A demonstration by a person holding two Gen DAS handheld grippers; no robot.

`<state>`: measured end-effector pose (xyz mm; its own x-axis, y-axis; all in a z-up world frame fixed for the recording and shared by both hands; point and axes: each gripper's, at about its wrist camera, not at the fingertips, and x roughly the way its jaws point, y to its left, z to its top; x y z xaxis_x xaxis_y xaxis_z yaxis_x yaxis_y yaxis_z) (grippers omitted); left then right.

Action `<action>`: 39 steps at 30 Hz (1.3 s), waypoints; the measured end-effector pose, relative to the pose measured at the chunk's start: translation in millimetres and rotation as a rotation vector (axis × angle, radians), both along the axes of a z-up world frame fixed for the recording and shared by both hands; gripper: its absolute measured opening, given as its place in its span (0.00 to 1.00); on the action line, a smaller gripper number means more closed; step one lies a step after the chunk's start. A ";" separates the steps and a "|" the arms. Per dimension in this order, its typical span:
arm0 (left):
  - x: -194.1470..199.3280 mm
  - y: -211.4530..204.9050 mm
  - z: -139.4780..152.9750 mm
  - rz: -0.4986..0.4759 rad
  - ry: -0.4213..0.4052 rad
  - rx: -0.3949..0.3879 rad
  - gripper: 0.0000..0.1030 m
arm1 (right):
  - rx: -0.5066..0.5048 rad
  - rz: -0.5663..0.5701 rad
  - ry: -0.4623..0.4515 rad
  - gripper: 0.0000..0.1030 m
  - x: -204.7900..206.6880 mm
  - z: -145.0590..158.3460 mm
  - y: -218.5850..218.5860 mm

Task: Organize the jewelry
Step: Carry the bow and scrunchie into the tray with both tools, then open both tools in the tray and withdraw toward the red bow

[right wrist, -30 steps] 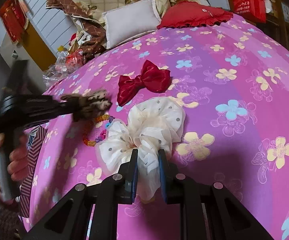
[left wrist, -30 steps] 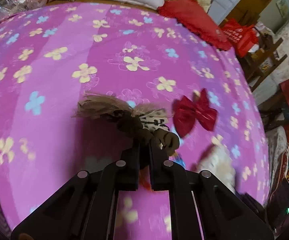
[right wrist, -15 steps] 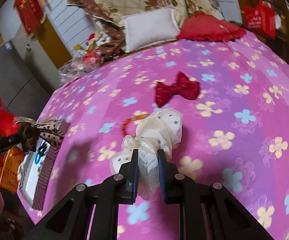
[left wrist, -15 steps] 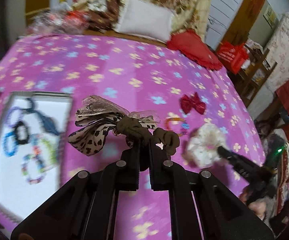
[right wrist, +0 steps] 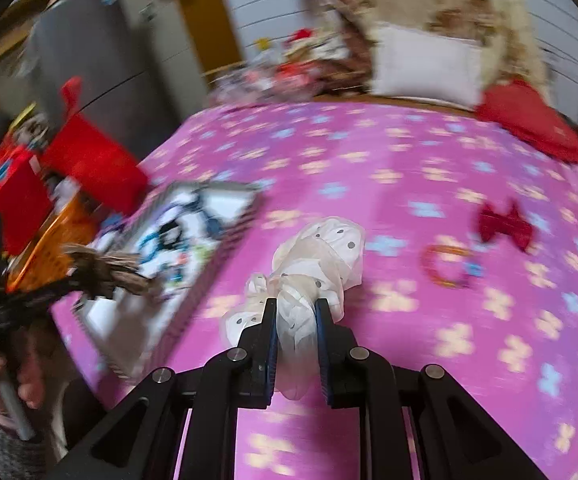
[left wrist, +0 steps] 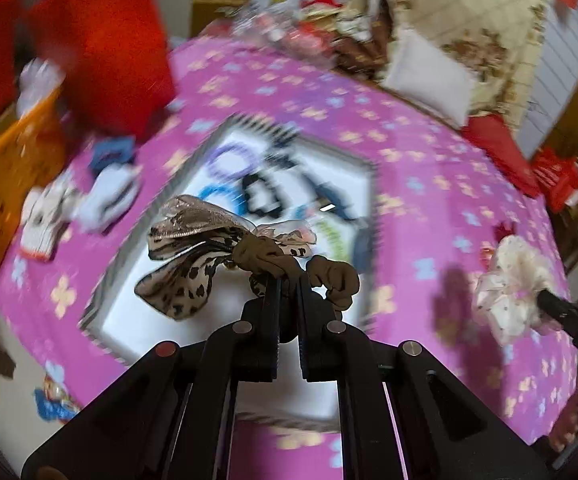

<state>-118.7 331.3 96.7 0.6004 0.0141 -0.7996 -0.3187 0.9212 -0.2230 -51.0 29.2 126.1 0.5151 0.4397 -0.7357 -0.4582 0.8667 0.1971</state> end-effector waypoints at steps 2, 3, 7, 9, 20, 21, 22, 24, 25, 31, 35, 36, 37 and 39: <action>-4.3 16.1 -14.8 0.028 0.027 -0.030 0.06 | -0.005 0.070 0.009 0.16 -3.5 -0.3 38.3; -5.2 22.0 -20.7 0.040 0.035 -0.036 0.06 | -0.006 0.097 0.014 0.16 -5.1 -0.6 53.9; -10.5 44.9 -33.1 0.092 0.054 -0.023 0.06 | -0.011 0.211 0.040 0.16 -11.0 -9.3 118.0; -10.7 56.8 -38.3 0.113 0.069 -0.026 0.06 | -0.027 0.250 0.053 0.16 -13.5 -19.0 142.6; -12.8 73.4 -52.3 0.125 0.071 -0.042 0.06 | -0.179 0.352 0.191 0.16 -21.4 -102.3 215.6; -12.4 71.7 -52.0 0.120 0.071 -0.041 0.06 | -0.191 0.352 0.183 0.16 -21.4 -104.4 218.7; -10.3 71.1 -54.0 0.114 0.075 -0.041 0.06 | -0.201 0.353 0.177 0.16 -21.0 -104.7 221.1; -4.7 70.1 -58.6 0.114 0.089 -0.043 0.06 | -0.233 0.348 0.154 0.16 -19.9 -105.4 226.9; -1.7 69.8 -60.1 0.114 0.091 -0.044 0.06 | -0.247 0.343 0.144 0.16 -18.2 -103.9 228.1; 26.7 77.1 -65.9 0.102 0.088 -0.071 0.06 | -0.301 0.287 0.121 0.16 7.5 -106.0 235.0; 45.2 82.9 -65.0 0.092 0.082 -0.075 0.06 | -0.287 0.251 0.147 0.16 26.3 -107.0 236.2; 46.1 83.9 -64.1 0.089 0.082 -0.085 0.06 | -0.267 0.259 0.168 0.16 26.5 -106.4 235.5; 44.2 84.7 -62.3 0.086 0.076 -0.095 0.06 | -0.246 0.277 0.186 0.16 23.4 -105.7 235.6; 34.9 85.5 -55.1 0.078 0.052 -0.106 0.06 | -0.234 0.325 0.203 0.16 10.6 -105.0 238.8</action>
<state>-83.8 416.8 41.5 0.5582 -0.0272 -0.8292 -0.4025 0.8651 -0.2994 -40.4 268.0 21.1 0.2124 0.3643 -0.9067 -0.6867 0.7158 0.1267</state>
